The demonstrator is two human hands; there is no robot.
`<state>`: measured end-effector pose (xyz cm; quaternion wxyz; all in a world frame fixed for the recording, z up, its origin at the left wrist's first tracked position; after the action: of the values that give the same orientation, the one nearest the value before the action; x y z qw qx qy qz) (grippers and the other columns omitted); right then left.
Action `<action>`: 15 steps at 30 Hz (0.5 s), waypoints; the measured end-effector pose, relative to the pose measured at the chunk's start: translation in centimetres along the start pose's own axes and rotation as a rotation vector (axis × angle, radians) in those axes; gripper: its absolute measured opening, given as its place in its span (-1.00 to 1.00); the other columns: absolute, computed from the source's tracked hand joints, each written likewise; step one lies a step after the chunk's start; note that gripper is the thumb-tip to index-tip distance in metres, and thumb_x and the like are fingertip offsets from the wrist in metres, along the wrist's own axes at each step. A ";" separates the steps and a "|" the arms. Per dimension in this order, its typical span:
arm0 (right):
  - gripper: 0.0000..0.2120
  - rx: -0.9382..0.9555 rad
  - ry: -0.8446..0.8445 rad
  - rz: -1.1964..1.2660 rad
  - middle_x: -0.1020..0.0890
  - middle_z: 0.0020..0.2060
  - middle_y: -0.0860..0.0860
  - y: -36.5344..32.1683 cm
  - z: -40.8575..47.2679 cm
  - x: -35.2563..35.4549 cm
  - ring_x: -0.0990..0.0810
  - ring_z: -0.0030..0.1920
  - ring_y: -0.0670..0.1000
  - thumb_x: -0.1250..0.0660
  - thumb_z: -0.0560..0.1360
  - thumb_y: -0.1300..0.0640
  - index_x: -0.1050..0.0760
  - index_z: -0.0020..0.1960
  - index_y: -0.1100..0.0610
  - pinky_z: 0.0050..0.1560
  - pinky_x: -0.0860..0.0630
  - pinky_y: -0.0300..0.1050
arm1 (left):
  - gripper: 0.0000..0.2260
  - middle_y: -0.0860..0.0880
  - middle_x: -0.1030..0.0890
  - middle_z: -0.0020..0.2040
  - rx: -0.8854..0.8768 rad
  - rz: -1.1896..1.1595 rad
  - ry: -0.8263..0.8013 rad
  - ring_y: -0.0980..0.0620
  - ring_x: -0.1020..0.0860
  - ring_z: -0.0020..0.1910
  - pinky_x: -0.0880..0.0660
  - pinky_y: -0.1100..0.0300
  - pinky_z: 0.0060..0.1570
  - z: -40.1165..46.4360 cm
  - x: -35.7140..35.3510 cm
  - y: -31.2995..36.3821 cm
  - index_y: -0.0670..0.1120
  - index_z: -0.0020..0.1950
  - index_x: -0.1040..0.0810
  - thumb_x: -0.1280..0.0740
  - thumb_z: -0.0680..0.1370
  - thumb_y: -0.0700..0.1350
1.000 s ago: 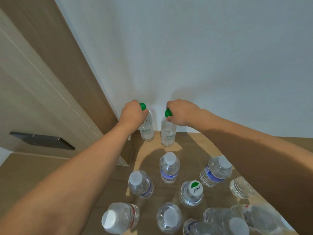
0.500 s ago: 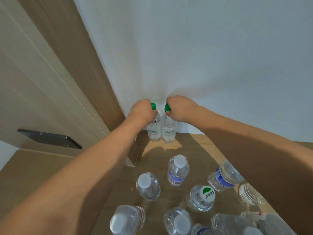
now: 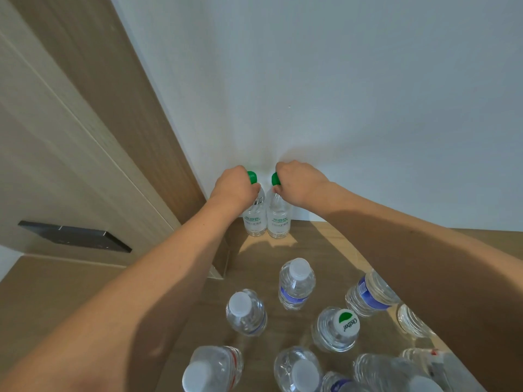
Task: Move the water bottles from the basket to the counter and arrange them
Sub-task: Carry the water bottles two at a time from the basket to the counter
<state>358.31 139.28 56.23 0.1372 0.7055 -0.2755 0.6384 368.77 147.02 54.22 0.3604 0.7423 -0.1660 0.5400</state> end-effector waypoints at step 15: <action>-0.55 0.035 0.230 0.250 -0.56 0.18 0.04 0.9 -17.5 7.6 -0.54 0.04 0.00 -0.24 0.59 -0.01 -0.31 0.44 0.09 0.05 -0.44 -0.09 | -0.68 -0.03 -0.60 -0.02 -0.094 -0.144 0.154 -0.04 -0.53 -0.02 -0.41 0.13 -0.05 -15.5 7.0 -0.7 -0.11 0.29 -0.49 -0.26 0.61 0.02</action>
<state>343.64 146.48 66.12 0.0747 0.5904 -0.3325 0.7317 361.17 159.54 62.87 0.4442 0.6910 -0.1092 0.5597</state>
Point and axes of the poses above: each hand's wrist, its own z-axis towards the middle knuckle, its own x-axis out of the back of the hand, y = z × x, the point moved 9 cm from there along z, towards the middle knuckle
